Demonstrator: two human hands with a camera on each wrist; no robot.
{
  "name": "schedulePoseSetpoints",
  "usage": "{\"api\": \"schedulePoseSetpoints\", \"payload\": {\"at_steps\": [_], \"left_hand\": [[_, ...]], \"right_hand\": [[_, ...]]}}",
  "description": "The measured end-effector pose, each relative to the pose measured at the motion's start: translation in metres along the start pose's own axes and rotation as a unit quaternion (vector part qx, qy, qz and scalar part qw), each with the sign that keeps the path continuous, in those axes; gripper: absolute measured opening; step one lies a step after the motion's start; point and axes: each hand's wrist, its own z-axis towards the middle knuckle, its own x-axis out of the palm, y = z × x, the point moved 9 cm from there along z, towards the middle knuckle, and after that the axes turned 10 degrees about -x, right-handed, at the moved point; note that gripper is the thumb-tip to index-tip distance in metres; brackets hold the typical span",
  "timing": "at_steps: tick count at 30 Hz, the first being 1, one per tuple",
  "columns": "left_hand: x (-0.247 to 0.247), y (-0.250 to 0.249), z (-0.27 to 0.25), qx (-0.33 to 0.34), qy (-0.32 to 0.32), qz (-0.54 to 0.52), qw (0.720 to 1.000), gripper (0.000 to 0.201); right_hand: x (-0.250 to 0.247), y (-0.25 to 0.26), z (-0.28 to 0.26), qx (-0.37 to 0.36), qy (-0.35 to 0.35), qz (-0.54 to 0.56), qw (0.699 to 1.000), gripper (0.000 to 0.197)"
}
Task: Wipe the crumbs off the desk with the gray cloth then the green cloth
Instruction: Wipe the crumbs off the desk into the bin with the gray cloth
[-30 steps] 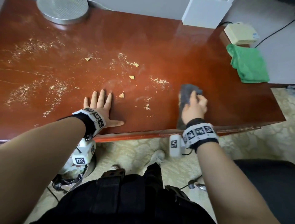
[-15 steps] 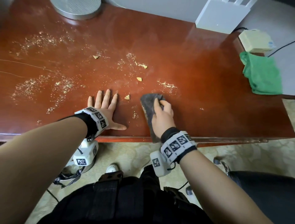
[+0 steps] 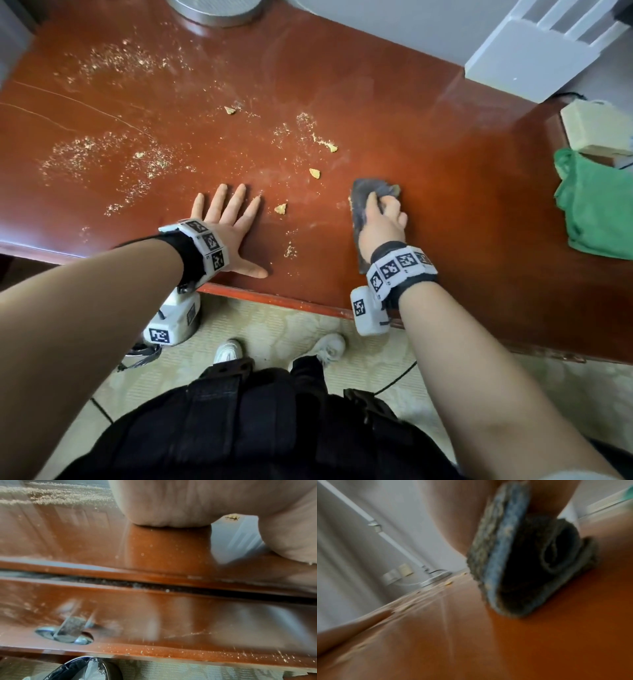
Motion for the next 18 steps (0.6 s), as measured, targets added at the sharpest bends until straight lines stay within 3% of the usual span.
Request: {"api": "schedulePoseSetpoints", "payload": {"at_steps": [3,6,8,10,12,13,16,18], "left_hand": [[0.0,0.0,-0.002,-0.003,-0.003,0.001,1.0,0.129],[-0.001,0.0,-0.002,-0.001,-0.013,0.0,1.0,0.129],[-0.001,0.0,-0.002,0.0,-0.012,0.001,1.0,0.129],[0.0,0.0,-0.001,0.0,-0.009,0.0,1.0,0.13],[-0.001,0.0,0.0,0.003,-0.008,-0.001,1.0,0.13],[-0.001,0.0,0.0,0.005,-0.008,-0.001,1.0,0.13],[-0.001,0.0,-0.001,0.008,-0.01,-0.003,1.0,0.129],[0.0,0.0,-0.003,0.012,-0.015,-0.003,1.0,0.127]], "right_hand": [[0.004,0.035,-0.003,-0.109,0.022,0.016,0.994,0.061],[-0.029,0.004,-0.013,-0.092,-0.078,0.076,0.99,0.058],[-0.045,-0.049,-0.026,-0.011,-0.143,0.08,0.986,0.055],[-0.044,-0.113,-0.047,0.143,-0.163,0.111,0.97,0.049],[-0.028,-0.147,-0.072,0.272,-0.124,0.11,0.948,0.051],[-0.018,-0.151,-0.076,0.291,-0.105,0.122,0.943,0.054],[-0.003,-0.112,-0.069,0.231,-0.082,0.094,0.965,0.052],[0.009,-0.059,-0.057,0.134,-0.06,0.078,0.986,0.054]]}}
